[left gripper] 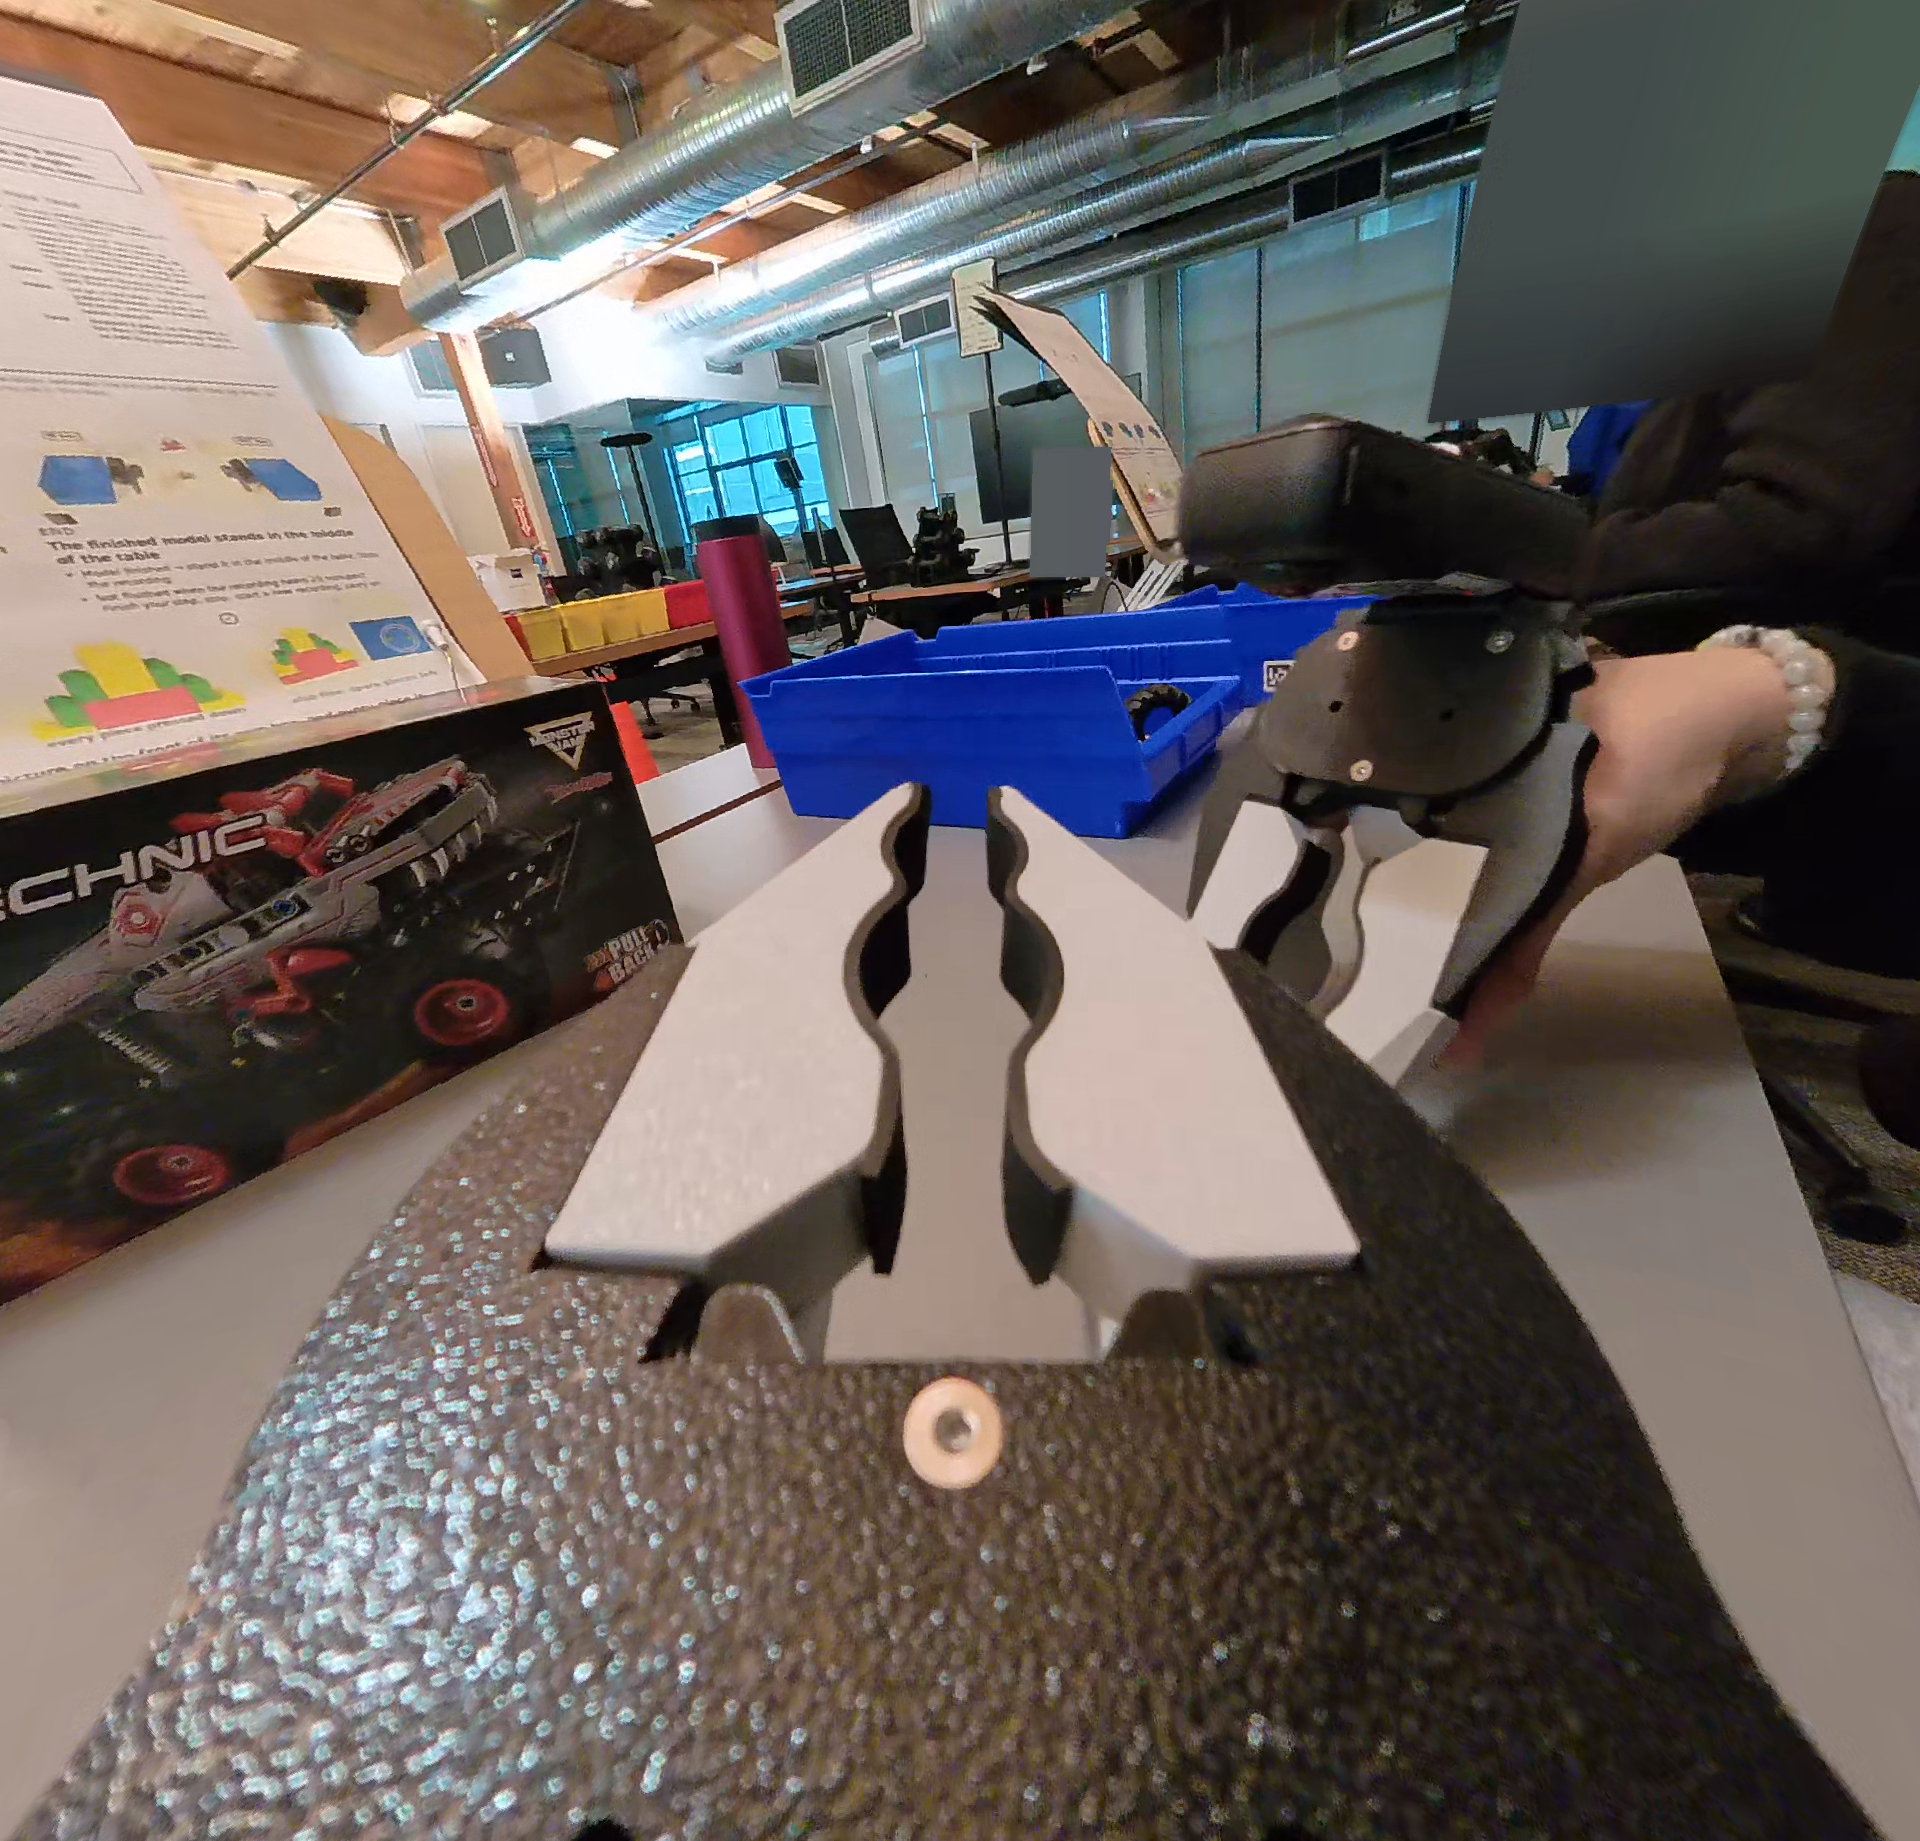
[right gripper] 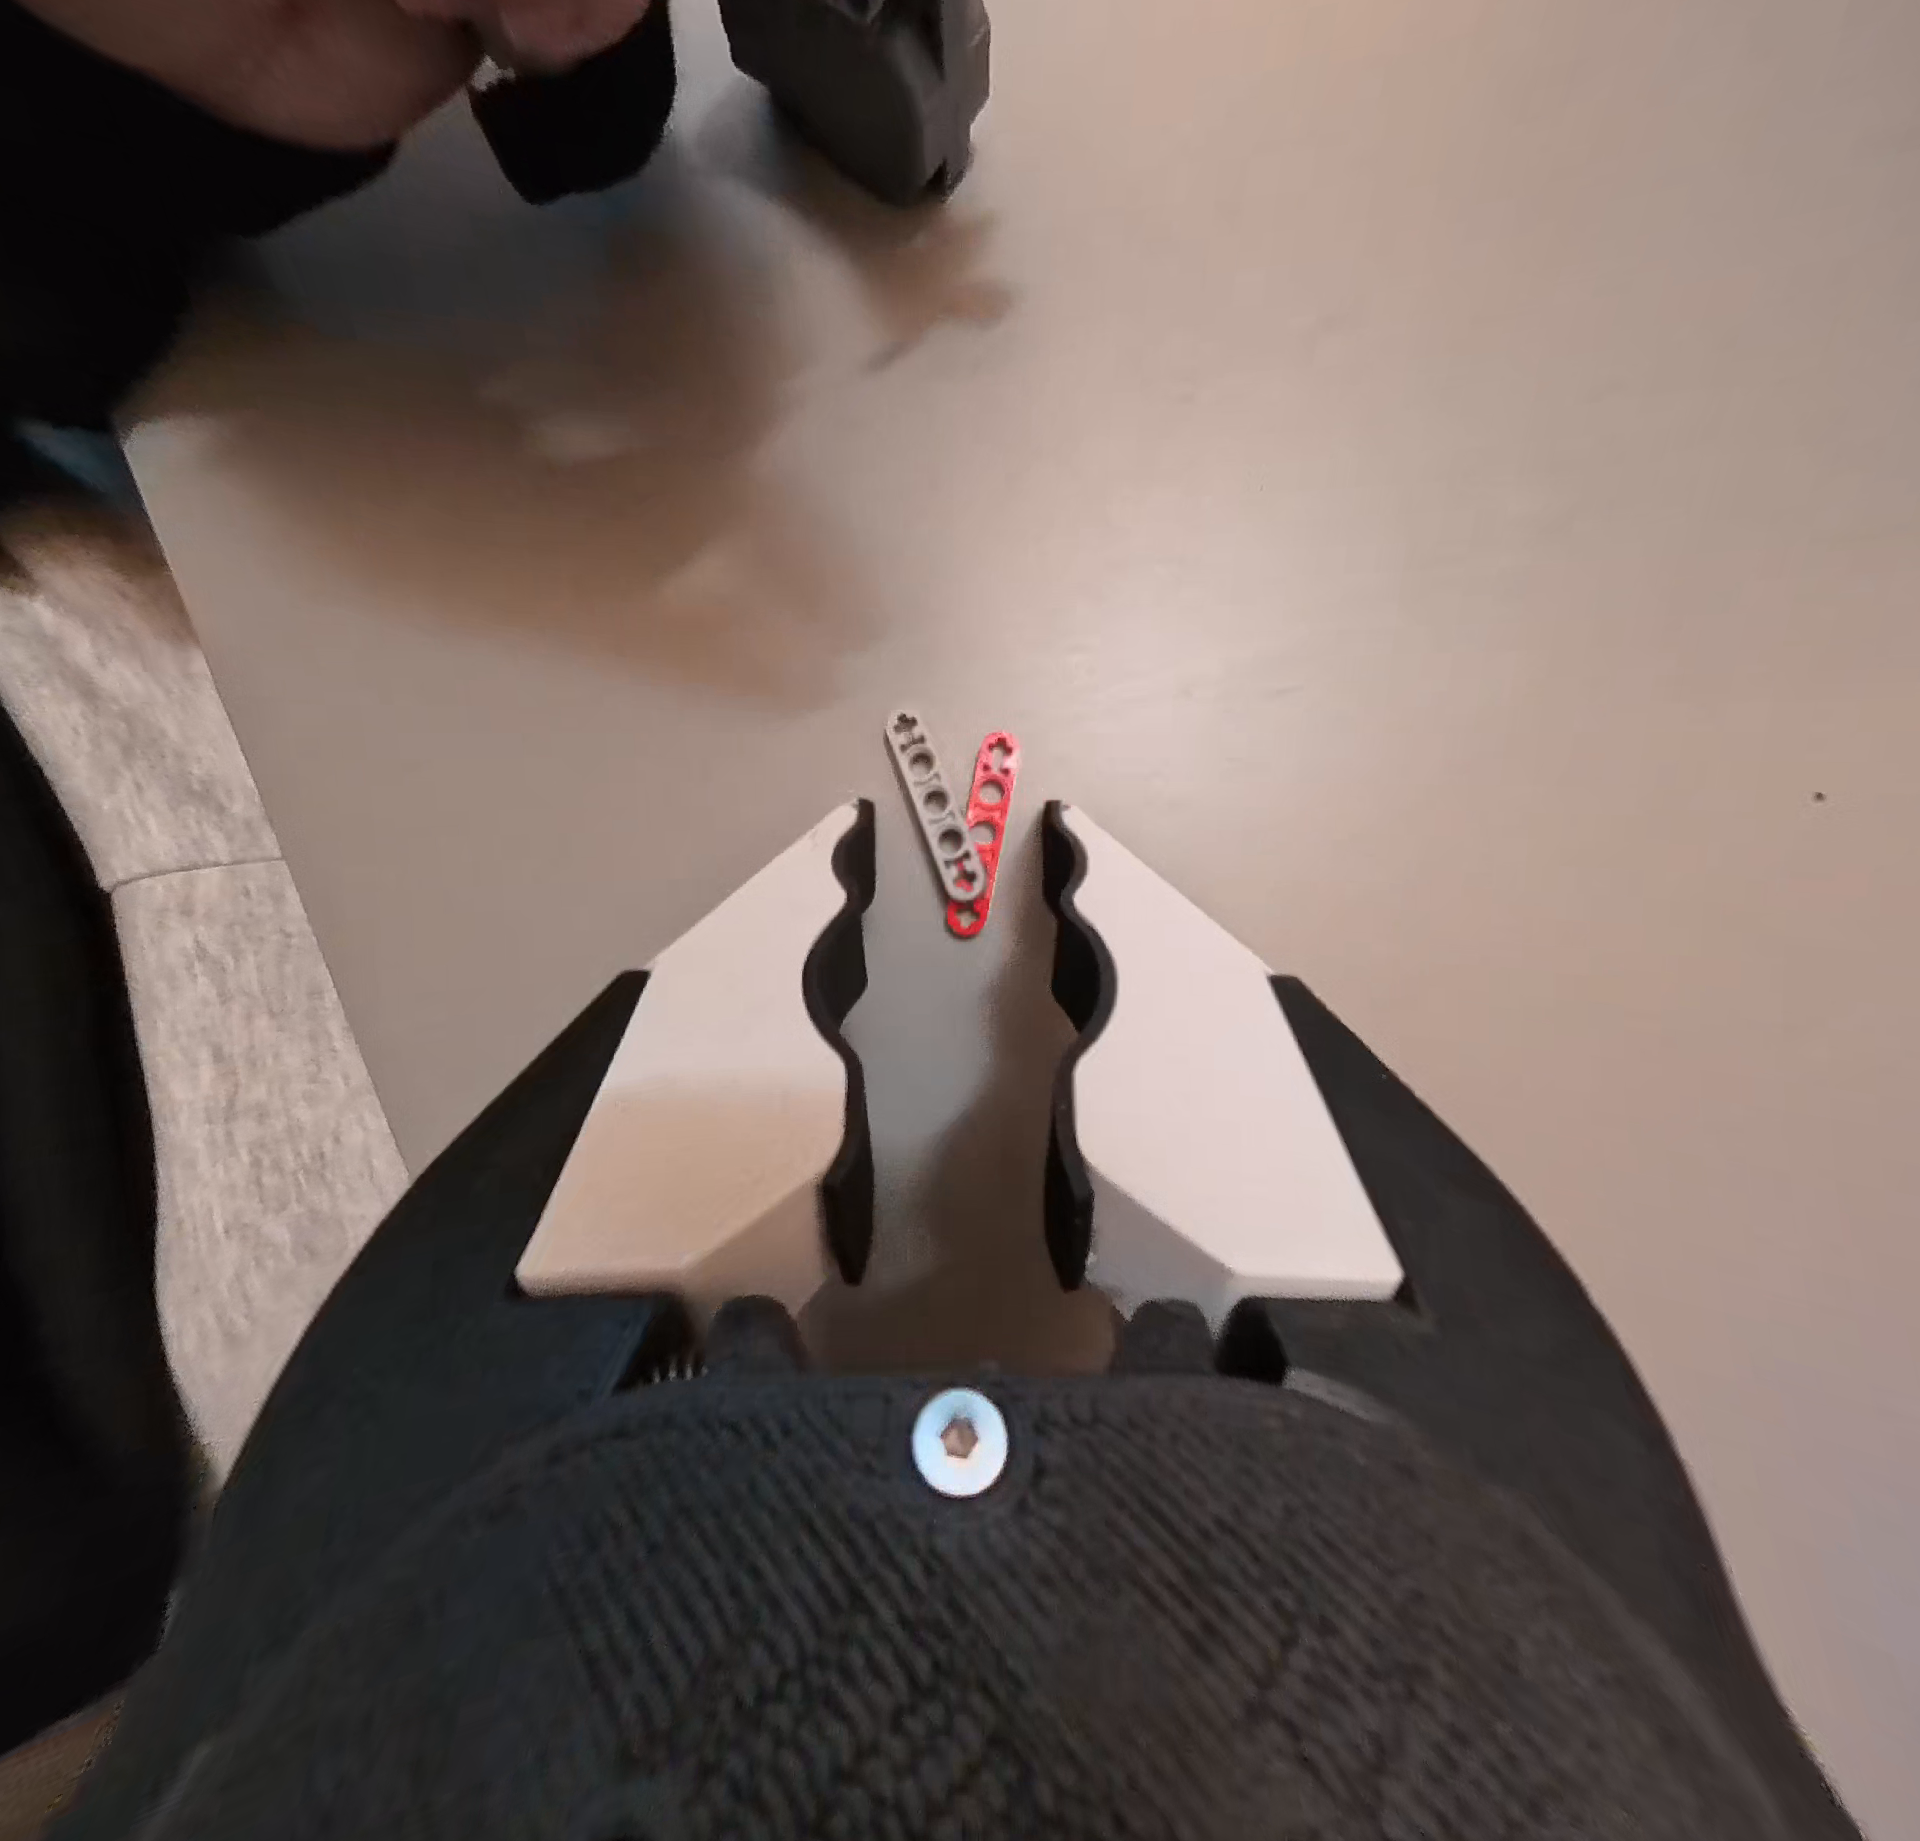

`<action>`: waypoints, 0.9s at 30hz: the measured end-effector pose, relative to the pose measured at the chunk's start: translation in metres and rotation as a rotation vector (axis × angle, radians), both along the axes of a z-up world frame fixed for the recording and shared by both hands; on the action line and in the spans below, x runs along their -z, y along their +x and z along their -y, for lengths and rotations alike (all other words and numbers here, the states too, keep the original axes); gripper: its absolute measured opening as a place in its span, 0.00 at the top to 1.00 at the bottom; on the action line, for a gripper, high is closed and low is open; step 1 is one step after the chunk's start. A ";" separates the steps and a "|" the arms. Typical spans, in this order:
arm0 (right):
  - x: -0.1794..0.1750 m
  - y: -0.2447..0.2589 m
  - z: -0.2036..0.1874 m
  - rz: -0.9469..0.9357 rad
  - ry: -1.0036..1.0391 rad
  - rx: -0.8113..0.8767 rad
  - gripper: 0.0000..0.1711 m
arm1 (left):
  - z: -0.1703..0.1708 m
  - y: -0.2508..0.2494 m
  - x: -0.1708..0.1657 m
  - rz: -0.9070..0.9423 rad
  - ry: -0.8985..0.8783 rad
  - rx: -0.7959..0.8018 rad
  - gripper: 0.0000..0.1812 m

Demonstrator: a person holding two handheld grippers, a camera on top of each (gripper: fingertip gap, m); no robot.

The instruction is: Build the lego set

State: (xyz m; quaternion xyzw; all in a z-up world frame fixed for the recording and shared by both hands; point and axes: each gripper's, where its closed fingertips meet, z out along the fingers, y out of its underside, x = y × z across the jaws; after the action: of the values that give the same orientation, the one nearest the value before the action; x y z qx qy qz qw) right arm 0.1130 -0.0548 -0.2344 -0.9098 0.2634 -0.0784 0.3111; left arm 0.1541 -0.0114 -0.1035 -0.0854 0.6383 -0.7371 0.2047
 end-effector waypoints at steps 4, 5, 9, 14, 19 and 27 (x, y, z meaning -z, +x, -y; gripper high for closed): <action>-0.003 -0.001 0.005 0.062 -0.016 0.028 0.79 | -0.003 0.000 -0.001 -0.008 -0.014 0.003 0.96; -0.001 0.000 0.005 0.066 -0.013 0.038 0.79 | -0.003 0.001 -0.001 -0.020 -0.017 0.008 0.96; 0.000 0.003 0.004 0.058 0.034 0.046 0.92 | -0.002 -0.001 -0.001 -0.030 -0.023 0.023 0.96; 0.000 0.003 0.008 0.059 0.055 0.017 0.96 | 0.000 -0.002 0.000 -0.031 -0.020 0.033 0.98; -0.034 0.021 0.046 0.151 0.157 0.141 0.96 | -0.001 -0.002 0.000 -0.035 -0.025 0.037 0.98; -0.137 0.100 0.285 0.410 0.120 0.736 0.96 | 0.004 -0.003 0.004 -0.040 -0.004 0.053 0.99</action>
State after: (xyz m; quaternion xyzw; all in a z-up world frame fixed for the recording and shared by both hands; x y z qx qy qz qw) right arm 0.2133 -0.3400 -0.0974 -0.7009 0.5074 -0.3479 0.3608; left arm 0.1510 -0.0155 -0.1070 -0.0837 0.6428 -0.7417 0.1722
